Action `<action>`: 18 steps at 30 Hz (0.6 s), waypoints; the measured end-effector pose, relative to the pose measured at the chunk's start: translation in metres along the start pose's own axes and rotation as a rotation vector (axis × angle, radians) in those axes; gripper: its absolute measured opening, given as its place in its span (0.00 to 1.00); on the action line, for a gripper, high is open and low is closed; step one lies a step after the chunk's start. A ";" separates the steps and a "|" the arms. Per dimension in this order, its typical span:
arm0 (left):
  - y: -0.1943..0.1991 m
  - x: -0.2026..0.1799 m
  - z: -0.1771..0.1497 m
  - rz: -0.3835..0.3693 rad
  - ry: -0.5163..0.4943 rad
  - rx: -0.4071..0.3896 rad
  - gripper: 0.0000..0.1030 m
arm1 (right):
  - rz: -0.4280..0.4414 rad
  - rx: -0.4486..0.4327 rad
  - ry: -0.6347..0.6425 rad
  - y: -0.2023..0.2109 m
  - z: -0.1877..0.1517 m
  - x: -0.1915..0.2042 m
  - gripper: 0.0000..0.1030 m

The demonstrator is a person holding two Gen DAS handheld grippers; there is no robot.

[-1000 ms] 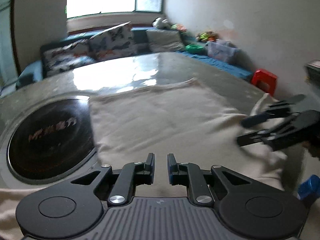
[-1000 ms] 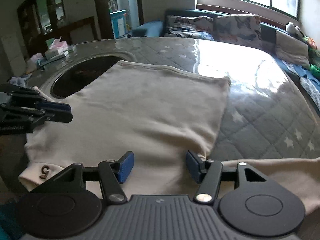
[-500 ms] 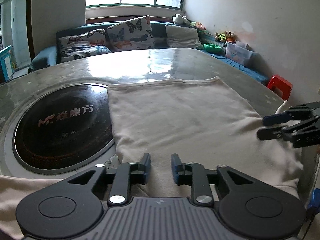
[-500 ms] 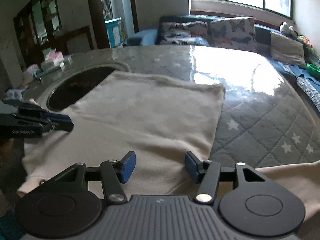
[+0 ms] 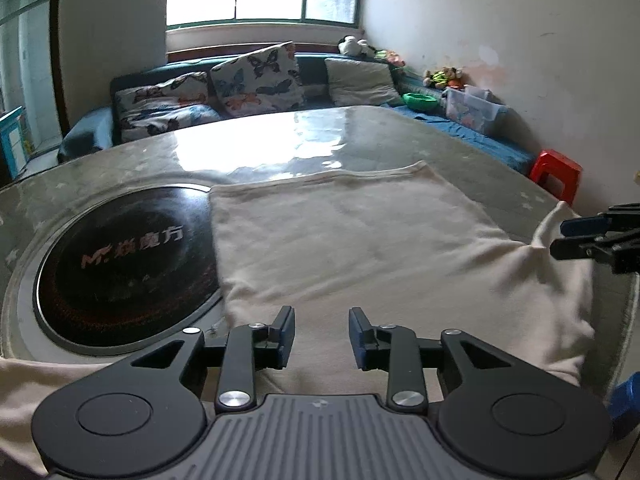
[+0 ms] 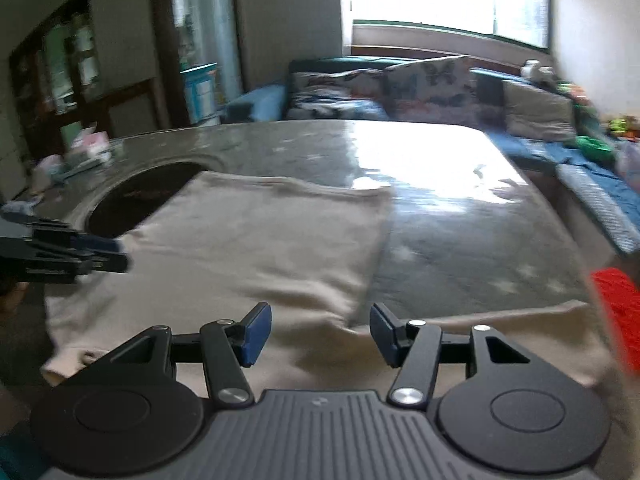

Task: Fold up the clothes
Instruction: 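Move the right gripper to the sweatshirt's side edge and grasp it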

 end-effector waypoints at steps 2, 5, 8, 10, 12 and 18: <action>0.002 -0.005 -0.001 -0.002 -0.013 -0.001 0.33 | -0.055 0.006 -0.038 0.005 -0.008 -0.017 0.54; 0.004 -0.013 -0.001 -0.016 -0.031 -0.001 0.38 | -0.142 0.021 -0.105 0.010 -0.019 -0.046 0.54; 0.005 -0.022 -0.002 -0.030 -0.050 -0.003 0.38 | -0.213 0.032 -0.166 0.011 -0.027 -0.071 0.53; 0.005 -0.027 -0.002 -0.037 -0.056 -0.005 0.38 | -0.252 0.036 -0.201 0.010 -0.031 -0.086 0.52; 0.004 -0.031 -0.003 -0.040 -0.062 -0.002 0.38 | -0.291 0.037 -0.237 0.008 -0.034 -0.100 0.52; 0.001 -0.037 -0.005 -0.046 -0.074 0.012 0.39 | -0.338 0.024 -0.376 0.002 -0.043 -0.137 0.43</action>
Point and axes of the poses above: each gripper's, at about its wrist camera, not at the fingertips, and y roughly against the way its jaws point, x to its left, z to its top, the point moved 2 cm from there along -y, roughly the way its jaws point, and after that the axes turned 9 degrees about x, right-handed, at the moved point
